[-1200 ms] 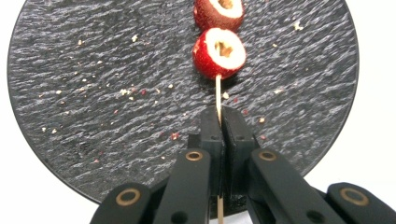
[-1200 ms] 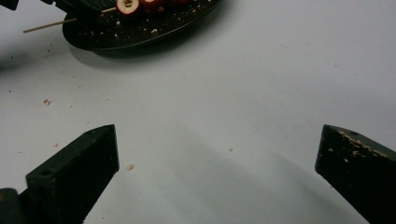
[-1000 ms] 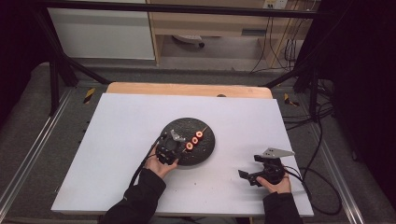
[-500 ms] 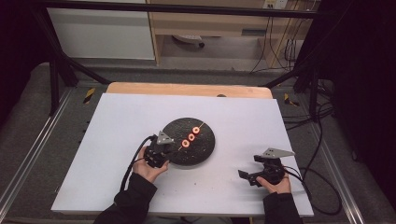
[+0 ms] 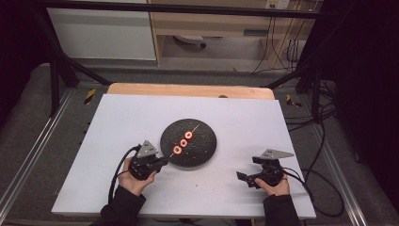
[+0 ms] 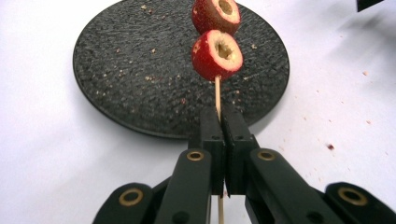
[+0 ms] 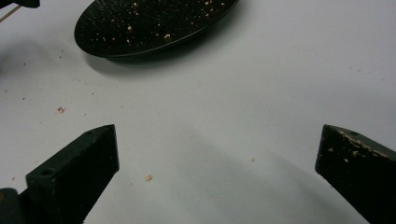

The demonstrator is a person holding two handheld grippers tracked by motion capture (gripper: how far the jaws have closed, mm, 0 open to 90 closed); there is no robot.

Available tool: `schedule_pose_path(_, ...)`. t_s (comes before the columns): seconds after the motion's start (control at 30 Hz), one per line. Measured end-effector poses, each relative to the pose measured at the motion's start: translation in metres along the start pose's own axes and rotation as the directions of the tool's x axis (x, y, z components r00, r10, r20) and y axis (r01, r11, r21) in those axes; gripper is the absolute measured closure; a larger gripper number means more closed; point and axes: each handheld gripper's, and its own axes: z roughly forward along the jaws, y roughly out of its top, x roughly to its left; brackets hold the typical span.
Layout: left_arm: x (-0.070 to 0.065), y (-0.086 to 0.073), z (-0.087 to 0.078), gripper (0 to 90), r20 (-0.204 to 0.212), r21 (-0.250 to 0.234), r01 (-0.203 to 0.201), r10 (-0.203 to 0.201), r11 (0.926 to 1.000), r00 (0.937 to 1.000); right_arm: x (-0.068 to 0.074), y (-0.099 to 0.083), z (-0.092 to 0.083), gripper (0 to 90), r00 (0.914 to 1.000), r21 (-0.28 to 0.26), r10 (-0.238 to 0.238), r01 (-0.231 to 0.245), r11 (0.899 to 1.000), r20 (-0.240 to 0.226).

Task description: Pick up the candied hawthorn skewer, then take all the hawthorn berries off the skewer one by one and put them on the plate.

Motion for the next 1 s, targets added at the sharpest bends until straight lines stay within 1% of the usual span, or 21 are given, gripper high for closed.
schedule_pose_path(0.1, 0.000, -0.008, -0.005, 88.3, 0.000, -0.012, -0.008, 0.008, 0.9999, 1.0000, 0.003, 0.001, 0.002, 0.5, 1.0000, 0.000, 0.003, -0.003, 1.000, -0.006)
schedule_pose_path(0.3, 0.003, -0.021, -0.013, 88.3, 0.011, -0.029, 0.004, -0.003, 0.9996, 0.9999, 0.008, 0.004, 0.006, 0.5, 0.9999, -0.008, 0.006, -0.006, 1.000, -0.016)
schedule_pose_path(0.33, 0.004, -0.024, -0.015, 88.3, 0.016, -0.040, 0.004, -0.003, 0.9992, 0.9999, 0.009, 0.005, 0.006, 0.5, 0.9999, -0.007, 0.000, 0.000, 1.000, -0.016)
schedule_pose_path(0.47, 0.004, -0.027, -0.018, 88.3, 0.029, -0.048, 0.006, -0.005, 0.9988, 0.9996, 0.013, 0.008, 0.007, 0.5, 0.9999, -0.008, -0.004, 0.004, 1.000, -0.014)
schedule_pose_path(0.53, 0.005, -0.029, -0.019, 88.3, 0.041, -0.042, 0.014, -0.012, 0.9990, 0.9991, 0.017, 0.010, 0.009, 0.5, 0.9997, -0.016, -0.002, 0.002, 1.000, -0.023)
schedule_pose_path(0.67, 0.005, -0.033, -0.022, 88.3, 0.040, -0.048, 0.010, -0.008, 0.9988, 0.9992, 0.023, 0.013, 0.011, 0.5, 0.9998, -0.014, -0.008, 0.008, 1.000, -0.020)
schedule_pose_path(0.73, 0.005, -0.034, -0.023, 88.2, 0.042, -0.051, 0.007, -0.004, 0.9987, 0.9991, 0.029, 0.017, 0.015, 0.5, 0.9994, -0.021, -0.019, 0.018, 1.000, -0.029)
schedule_pose_path(0.77, 0.005, -0.034, -0.023, 88.2, 0.044, -0.055, 0.005, -0.002, 0.9985, 0.9990, 0.029, 0.017, 0.015, 0.5, 0.9994, -0.021, -0.019, 0.018, 1.000, -0.029)
schedule_pose_path(0.8, 0.005, -0.034, -0.024, 88.3, 0.049, -0.056, 0.005, -0.002, 0.9984, 0.9988, 0.034, 0.021, 0.018, 0.5, 0.9992, -0.016, -0.024, 0.023, 1.000, -0.032)
schedule_pose_path(0.87, 0.004, -0.035, -0.024, 88.3, 0.048, -0.063, 0.000, 0.003, 0.9980, 0.9989, 0.039, 0.025, 0.020, 0.5, 0.9989, -0.017, -0.032, 0.032, 0.999, -0.033)
schedule_pose_path(0.9, 0.003, -0.035, -0.024, 88.3, 0.047, -0.063, -0.004, 0.007, 0.9980, 0.9989, 0.039, 0.025, 0.020, 0.5, 0.9989, -0.017, -0.032, 0.032, 0.999, -0.033)
schedule_pose_path(0.93, 0.003, -0.035, -0.024, 88.3, 0.046, -0.065, -0.007, 0.010, 0.9979, 0.9989, 0.044, 0.030, 0.022, 0.5, 0.9987, -0.022, -0.037, 0.036, 0.999, -0.035)
schedule_pose_path(1.0, 0.002, -0.035, -0.024, 88.3, 0.048, -0.070, -0.006, 0.009, 0.9975, 0.9988, 0.048, 0.034, 0.024, 0.5, 0.9983, -0.032, -0.041, 0.039, 0.999, -0.043)
